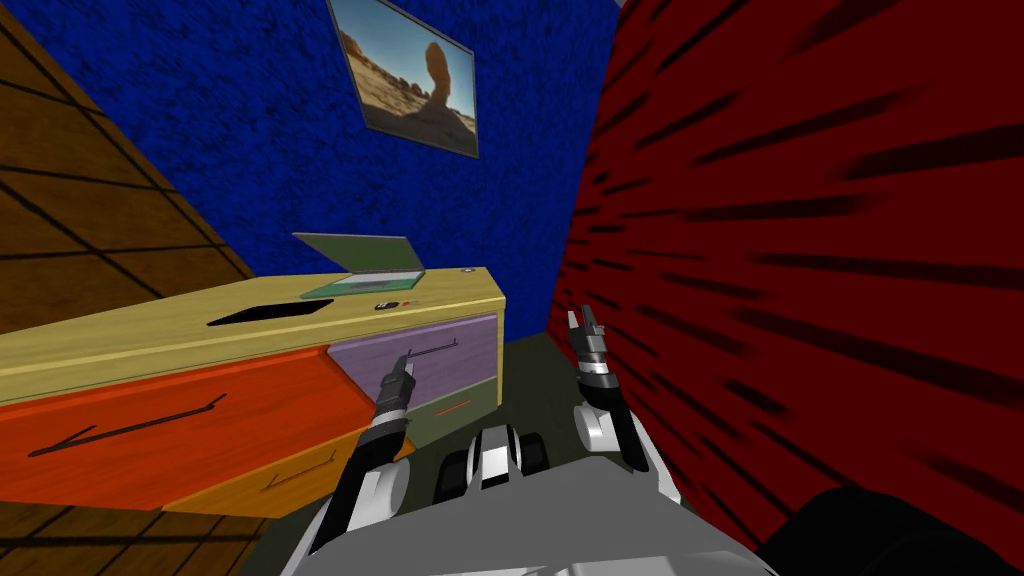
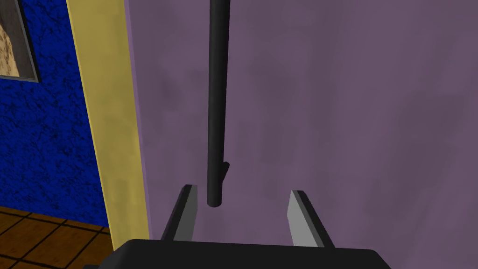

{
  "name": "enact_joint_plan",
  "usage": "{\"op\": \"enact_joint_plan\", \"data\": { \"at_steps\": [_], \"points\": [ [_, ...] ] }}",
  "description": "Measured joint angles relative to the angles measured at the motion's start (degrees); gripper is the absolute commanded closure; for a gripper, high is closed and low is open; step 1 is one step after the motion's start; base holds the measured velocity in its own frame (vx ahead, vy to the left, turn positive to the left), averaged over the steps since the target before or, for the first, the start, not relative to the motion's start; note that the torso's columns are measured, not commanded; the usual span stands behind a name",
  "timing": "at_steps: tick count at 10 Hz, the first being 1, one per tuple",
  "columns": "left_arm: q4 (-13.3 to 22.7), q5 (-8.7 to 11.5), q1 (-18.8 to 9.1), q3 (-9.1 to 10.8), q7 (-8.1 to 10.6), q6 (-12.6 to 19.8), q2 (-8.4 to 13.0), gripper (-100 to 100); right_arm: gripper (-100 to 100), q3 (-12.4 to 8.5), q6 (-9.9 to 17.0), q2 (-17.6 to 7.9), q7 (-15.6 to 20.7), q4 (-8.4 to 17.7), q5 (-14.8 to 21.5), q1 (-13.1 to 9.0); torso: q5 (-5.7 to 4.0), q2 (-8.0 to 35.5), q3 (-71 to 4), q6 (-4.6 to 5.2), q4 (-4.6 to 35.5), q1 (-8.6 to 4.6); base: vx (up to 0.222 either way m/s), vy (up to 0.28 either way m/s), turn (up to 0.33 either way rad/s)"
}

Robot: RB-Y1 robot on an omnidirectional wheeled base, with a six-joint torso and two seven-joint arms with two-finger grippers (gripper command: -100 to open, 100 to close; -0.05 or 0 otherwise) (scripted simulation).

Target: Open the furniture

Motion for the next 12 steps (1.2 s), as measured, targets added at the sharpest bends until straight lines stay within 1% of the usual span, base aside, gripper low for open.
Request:
{"op": "enact_joint_plan", "data": {
  "at_steps": [1,5,9,10,11,12],
  "points": [
    [-0.18,-0.01,-0.2,-0.01,0.02,-0.47,0.01,-100,0,0.0,0.0,0.0,0.0,0.0,0.0,-0.01,0.16,-0.35,-0.13,0.06,-0.22,0.17,-0.013,-0.008,-0.003],
    [-0.06,-0.03,-0.15,-0.06,0.01,-0.38,5.54,-100,0,0.0,0.0,0.0,0.0,0.0,0.0,0.01,0.01,-0.33,-0.19,0.0,-0.08,0.06,0.003,-0.003,0.0],
    [0.21,-0.03,-0.23,-0.07,0.02,0.14,10.07,-100,0,0.0,0.0,0.0,0.0,0.0,0.0,0.0,0.01,-0.26,-0.15,0.0,-0.06,0.04,-0.003,-0.031,-0.002],
    [-0.67,0.0,0.07,-0.17,-0.09,0.8,10.54,-100,0,0.01,0.0,0.01,0.0,0.0,0.0,0.0,-0.03,-0.25,-0.15,0.0,-0.06,-0.13,-0.004,-0.122,-0.001],
    [-1.71,0.05,0.37,-0.24,-0.23,1.42,9.42,-100,0,0.01,0.0,0.01,0.0,0.0,0.0,0.0,-0.06,-0.3,-0.17,0.01,-0.07,-0.2,0.002,-0.1,0.003],
    [-2.33,0.07,0.6,-0.3,-0.3,1.66,8.19,-100,0,0.01,0.0,0.01,0.0,0.0,0.0,0.0,-0.01,-0.32,-0.19,0.0,-0.08,0.01,0.002,-0.046,0.0]
  ]
}}
